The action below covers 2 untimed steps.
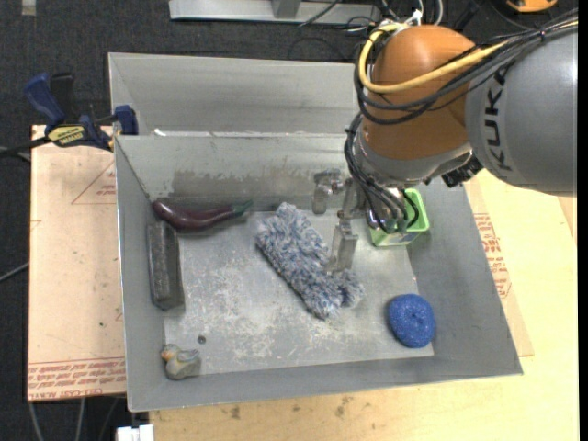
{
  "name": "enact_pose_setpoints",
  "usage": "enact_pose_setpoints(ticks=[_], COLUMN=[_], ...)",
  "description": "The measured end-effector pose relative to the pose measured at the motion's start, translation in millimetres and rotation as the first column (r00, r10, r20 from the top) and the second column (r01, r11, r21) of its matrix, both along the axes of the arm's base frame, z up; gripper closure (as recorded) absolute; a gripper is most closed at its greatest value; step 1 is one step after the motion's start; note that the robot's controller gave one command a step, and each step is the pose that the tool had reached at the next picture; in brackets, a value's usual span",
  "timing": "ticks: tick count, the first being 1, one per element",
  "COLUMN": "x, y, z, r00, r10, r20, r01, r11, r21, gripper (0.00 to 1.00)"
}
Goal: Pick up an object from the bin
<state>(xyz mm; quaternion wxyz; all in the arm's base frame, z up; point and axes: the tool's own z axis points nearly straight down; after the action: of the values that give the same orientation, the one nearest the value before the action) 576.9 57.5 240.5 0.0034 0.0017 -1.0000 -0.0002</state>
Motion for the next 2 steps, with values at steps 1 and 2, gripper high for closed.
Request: enact_pose_setpoints(ticks=[1, 2], x=[1.2, 0.7], y=[0, 2], z=[5, -34], r00=[1.0, 1.0], r10=[-0.001, 0.017], r20=[0.008, 0.016], r01=[0.001, -0.017], r11=[1.0, 1.0], r21=[0.001, 0.001], gripper=[0.0, 0.0])
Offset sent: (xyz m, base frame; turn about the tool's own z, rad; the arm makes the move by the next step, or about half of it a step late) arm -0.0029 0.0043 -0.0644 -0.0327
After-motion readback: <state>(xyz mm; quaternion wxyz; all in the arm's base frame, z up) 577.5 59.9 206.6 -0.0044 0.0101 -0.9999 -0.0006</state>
